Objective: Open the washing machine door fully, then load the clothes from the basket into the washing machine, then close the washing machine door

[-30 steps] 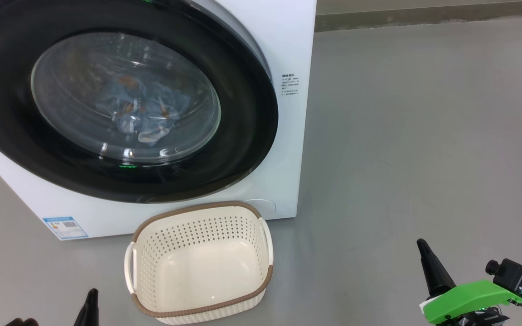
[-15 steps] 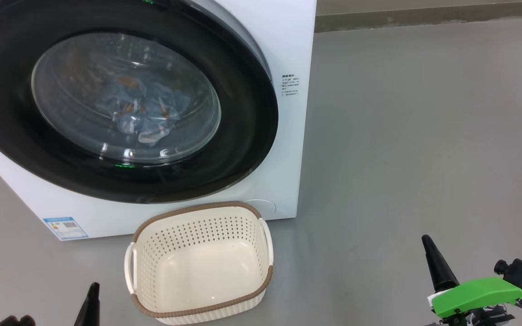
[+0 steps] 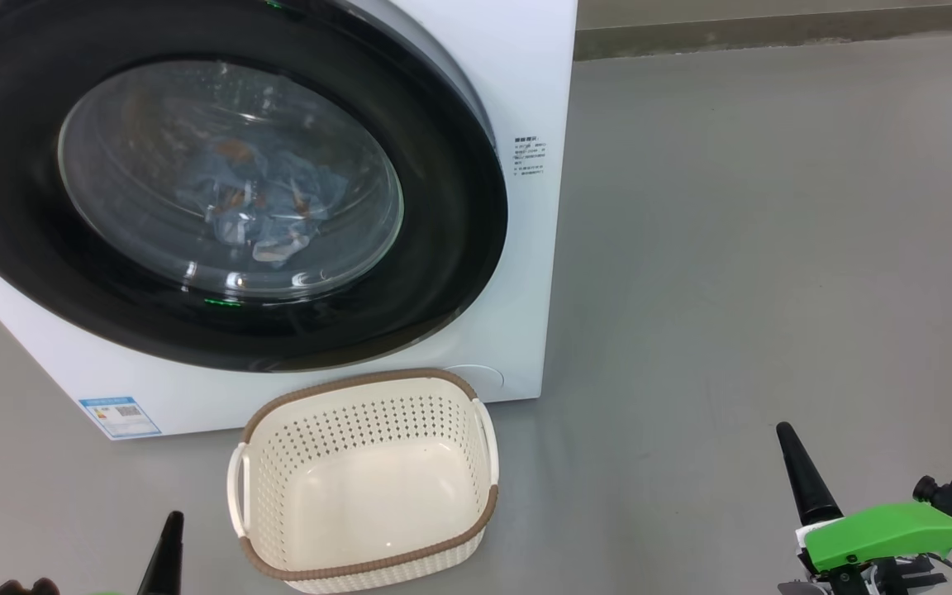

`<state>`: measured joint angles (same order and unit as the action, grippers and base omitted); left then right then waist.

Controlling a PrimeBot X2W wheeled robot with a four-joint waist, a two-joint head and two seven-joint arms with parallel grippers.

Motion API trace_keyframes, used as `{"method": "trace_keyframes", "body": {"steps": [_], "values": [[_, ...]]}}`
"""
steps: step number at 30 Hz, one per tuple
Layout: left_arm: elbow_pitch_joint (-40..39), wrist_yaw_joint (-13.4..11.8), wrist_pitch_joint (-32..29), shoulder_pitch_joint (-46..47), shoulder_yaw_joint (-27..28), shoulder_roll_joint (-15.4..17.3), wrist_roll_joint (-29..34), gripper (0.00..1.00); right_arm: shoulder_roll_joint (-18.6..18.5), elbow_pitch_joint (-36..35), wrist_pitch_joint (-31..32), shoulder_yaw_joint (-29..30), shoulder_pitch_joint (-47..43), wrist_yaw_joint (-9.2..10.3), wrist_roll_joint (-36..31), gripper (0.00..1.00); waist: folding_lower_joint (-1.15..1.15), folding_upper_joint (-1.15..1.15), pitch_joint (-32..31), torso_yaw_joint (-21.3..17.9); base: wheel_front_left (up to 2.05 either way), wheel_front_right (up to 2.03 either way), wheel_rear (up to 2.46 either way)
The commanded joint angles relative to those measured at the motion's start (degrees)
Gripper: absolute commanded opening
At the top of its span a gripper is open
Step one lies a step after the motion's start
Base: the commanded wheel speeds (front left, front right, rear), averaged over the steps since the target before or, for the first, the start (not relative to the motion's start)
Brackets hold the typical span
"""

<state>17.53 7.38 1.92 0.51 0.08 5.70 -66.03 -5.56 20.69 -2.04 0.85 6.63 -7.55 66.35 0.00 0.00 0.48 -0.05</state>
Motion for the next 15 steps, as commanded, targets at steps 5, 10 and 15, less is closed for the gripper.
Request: {"method": "trace_keyframes", "body": {"steps": [5,10,15], "values": [[-1.8,0.1,-1.1,3.2,2.2,0.3,-3.4,0.0,0.2,-2.3,1.2,0.3,0.2,0.04,3.7,0.0,0.0,0.0,0.0,0.0,0.0,0.0,0.0],[-2.0,0.1,-2.0,3.5,2.7,-0.1,-6.1,0.0,0.5,-2.8,2.0,0.9,0.2,0.04,6.3,0.0,0.0,0.0,-0.1,0.0,0.0,0.0,0.0],[-2.2,0.1,-2.8,3.8,3.2,-0.4,-8.6,0.0,0.8,-3.3,2.9,1.6,0.1,0.04,8.8,0.0,0.0,0.0,-0.1,0.0,0.0,0.0,0.0]]}}
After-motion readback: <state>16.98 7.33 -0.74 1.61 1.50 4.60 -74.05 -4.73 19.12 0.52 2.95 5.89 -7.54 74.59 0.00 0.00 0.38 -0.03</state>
